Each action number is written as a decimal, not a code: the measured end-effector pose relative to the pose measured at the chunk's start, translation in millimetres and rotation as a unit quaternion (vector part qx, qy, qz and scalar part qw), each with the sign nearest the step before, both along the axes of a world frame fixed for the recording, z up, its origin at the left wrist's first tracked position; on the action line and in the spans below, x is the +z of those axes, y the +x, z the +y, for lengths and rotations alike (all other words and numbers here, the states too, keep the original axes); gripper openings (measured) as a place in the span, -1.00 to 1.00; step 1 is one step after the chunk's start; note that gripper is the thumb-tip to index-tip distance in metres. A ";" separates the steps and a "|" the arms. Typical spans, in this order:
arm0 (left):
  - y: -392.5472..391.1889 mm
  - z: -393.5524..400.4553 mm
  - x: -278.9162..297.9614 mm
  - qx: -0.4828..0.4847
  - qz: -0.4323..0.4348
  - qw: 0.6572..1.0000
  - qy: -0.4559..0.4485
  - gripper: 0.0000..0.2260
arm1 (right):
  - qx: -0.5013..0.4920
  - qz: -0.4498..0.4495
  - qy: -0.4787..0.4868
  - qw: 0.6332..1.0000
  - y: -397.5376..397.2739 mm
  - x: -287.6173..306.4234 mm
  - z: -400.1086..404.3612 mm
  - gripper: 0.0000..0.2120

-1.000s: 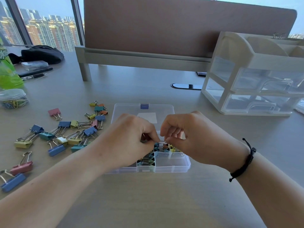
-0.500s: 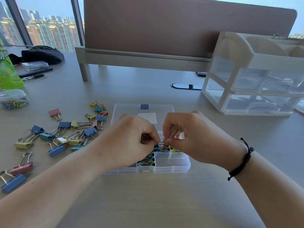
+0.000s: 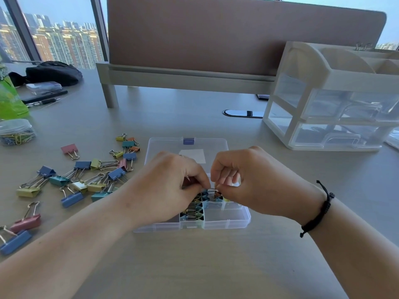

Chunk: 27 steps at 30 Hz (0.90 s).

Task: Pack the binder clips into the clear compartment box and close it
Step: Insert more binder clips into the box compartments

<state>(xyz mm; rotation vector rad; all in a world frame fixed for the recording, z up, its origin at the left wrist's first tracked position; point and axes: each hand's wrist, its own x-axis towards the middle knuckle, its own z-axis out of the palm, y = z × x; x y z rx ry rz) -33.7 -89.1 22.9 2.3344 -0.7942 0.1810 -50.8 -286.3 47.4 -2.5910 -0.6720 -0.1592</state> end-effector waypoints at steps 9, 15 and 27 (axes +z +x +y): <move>-0.4 0.3 1.2 0.014 0.011 1.000 -0.002 -0.83 | -0.003 0.032 -0.002 0.999 -0.5 2.6 -0.1 -0.85; -0.5 -0.6 2.9 0.027 0.019 0.999 0.000 -0.83 | -0.003 0.035 0.006 0.999 0.7 2.8 -0.4 -0.86; -0.9 -1.2 2.6 0.023 0.034 0.999 -0.019 -0.83 | 0.001 0.020 0.035 0.999 0.9 3.1 -1.1 -0.87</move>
